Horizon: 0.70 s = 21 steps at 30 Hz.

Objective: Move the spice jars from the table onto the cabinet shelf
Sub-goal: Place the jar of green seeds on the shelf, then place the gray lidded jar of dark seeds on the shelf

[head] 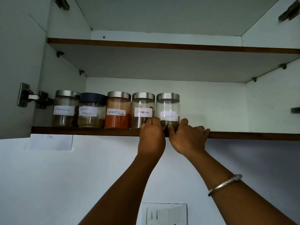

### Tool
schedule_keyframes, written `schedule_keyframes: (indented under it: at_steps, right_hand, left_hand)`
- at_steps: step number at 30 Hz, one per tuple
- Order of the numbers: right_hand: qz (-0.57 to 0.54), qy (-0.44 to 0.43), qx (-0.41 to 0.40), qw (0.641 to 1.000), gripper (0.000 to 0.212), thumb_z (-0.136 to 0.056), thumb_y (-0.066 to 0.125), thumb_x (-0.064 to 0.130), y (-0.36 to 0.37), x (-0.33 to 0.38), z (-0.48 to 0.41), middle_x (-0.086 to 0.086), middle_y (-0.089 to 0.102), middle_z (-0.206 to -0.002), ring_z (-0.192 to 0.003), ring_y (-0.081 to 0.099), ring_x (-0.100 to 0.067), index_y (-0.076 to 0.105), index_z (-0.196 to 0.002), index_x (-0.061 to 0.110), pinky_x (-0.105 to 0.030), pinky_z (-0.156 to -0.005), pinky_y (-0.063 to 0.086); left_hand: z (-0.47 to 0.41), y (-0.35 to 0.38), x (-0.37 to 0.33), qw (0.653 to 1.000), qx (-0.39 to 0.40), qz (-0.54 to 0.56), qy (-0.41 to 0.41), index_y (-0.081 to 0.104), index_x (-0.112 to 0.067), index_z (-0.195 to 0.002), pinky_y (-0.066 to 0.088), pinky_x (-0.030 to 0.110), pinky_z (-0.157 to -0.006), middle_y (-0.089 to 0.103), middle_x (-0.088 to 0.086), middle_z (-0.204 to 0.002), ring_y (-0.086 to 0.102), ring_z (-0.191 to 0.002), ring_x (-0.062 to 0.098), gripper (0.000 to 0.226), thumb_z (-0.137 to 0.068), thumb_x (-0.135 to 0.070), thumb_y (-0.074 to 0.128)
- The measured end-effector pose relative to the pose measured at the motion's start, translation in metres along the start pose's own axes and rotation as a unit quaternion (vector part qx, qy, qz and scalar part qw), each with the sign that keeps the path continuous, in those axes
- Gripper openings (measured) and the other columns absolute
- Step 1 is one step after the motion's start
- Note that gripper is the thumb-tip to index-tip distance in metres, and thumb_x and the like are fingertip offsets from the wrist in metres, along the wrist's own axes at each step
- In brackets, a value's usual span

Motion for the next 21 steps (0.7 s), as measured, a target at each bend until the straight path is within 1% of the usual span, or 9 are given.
schedule_keyframes:
  at_steps: [3,6,7,9,11,13,17,19,21]
  right_hand:
    - [0.033,-0.004,-0.006,0.999,0.051,-0.09,0.034,0.055,0.002,0.0,0.002,-0.012,0.063,-0.111,-0.122,0.038,-0.04,0.05,-0.112,0.011,-0.058,-0.109,0.009]
    - [0.049,-0.021,0.007,0.999,0.06,-0.089,0.031,0.06,0.004,-0.005,0.004,-0.011,0.057,-0.122,-0.125,0.036,-0.037,0.053,-0.117,0.012,-0.057,-0.111,0.008]
    - [0.051,-0.03,0.018,0.998,0.066,-0.088,0.031,0.063,0.005,-0.007,0.004,-0.012,0.051,-0.132,-0.128,0.032,-0.036,0.048,-0.125,0.011,-0.057,-0.111,0.007]
    - [0.042,-0.042,0.059,0.996,0.086,-0.083,0.033,0.07,0.008,-0.012,0.004,-0.011,0.021,-0.153,-0.14,0.014,-0.034,0.02,-0.145,0.012,-0.055,-0.112,0.002]
    - [0.024,-0.049,0.11,0.992,0.101,-0.079,0.04,0.073,0.009,-0.015,0.008,-0.007,-0.009,-0.158,-0.144,-0.01,-0.028,-0.006,-0.148,0.016,-0.055,-0.112,-0.001]
    - [0.008,-0.069,0.135,0.988,0.107,-0.076,0.049,0.071,0.009,-0.019,0.016,-0.006,-0.022,-0.155,-0.141,-0.023,-0.026,-0.014,-0.147,0.021,-0.055,-0.113,0.003]
    - [-0.026,-0.113,0.149,0.982,0.103,-0.079,0.058,0.059,0.012,-0.028,0.054,-0.005,-0.022,-0.155,-0.142,-0.021,-0.028,-0.012,-0.147,0.026,-0.052,-0.114,0.011]
    - [-0.031,-0.112,0.173,0.978,0.099,-0.082,0.059,0.051,0.02,-0.039,0.082,-0.006,-0.016,-0.157,-0.143,-0.017,-0.03,-0.01,-0.148,0.023,-0.049,-0.114,0.014]
    - [-0.02,-0.103,0.206,0.973,0.096,-0.085,0.058,0.047,0.031,-0.055,0.116,-0.008,-0.012,-0.157,-0.143,-0.014,-0.031,-0.008,-0.148,0.02,-0.047,-0.114,0.015]
  left_hand:
    - [0.0,-0.003,-0.004,1.0,0.016,-0.007,0.005,0.053,-0.001,-0.107,0.039,0.032,-0.087,0.058,0.017,-0.109,0.054,-0.102,0.03,0.017,-0.09,-0.003,0.05]
    - [0.0,-0.004,-0.003,0.998,0.055,-0.021,0.006,0.05,-0.003,-0.112,0.036,0.027,-0.088,0.055,0.013,-0.116,0.051,-0.105,0.027,0.025,-0.088,-0.001,0.049]
    - [0.001,-0.005,-0.002,0.997,0.075,-0.022,0.003,0.049,-0.004,-0.114,0.036,0.027,-0.088,0.053,0.013,-0.118,0.049,-0.107,0.027,0.028,-0.086,0.001,0.049]
    - [0.002,-0.009,-0.004,0.994,0.112,-0.019,-0.005,0.048,-0.003,-0.119,0.039,0.03,-0.09,0.049,0.014,-0.122,0.048,-0.11,0.029,0.036,-0.083,0.003,0.052]
    - [0.009,-0.015,-0.009,0.988,0.152,-0.031,-0.006,0.045,-0.004,-0.124,0.042,0.033,-0.092,0.044,0.014,-0.127,0.046,-0.114,0.03,0.047,-0.08,0.003,0.058]
    - [0.019,-0.017,-0.013,0.977,0.197,-0.082,0.006,0.039,-0.006,-0.13,0.043,0.036,-0.093,0.037,0.012,-0.135,0.044,-0.117,0.032,0.06,-0.077,-0.001,0.066]
    - [0.055,-0.019,-0.011,0.947,0.273,-0.164,0.035,0.018,-0.014,-0.145,0.04,0.043,-0.099,0.0,0.009,-0.157,0.033,-0.128,0.038,0.081,-0.081,-0.024,0.067]
    - [0.085,-0.015,-0.007,0.925,0.332,-0.172,0.061,0.017,-0.019,-0.145,0.038,0.045,-0.1,0.002,0.008,-0.157,0.029,-0.132,0.038,0.081,-0.082,-0.036,0.064]
    - [0.127,-0.006,-0.002,0.898,0.41,-0.153,0.046,0.016,-0.022,-0.146,0.036,0.047,-0.101,0.004,0.008,-0.156,0.025,-0.134,0.038,0.083,-0.081,-0.042,0.063]
Point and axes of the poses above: each hand's wrist, its own z-axis away from the middle knuckle, its own y-axis out of the palm, x = y × z, the point moved 2 cm from there along -z, towards the middle knuckle
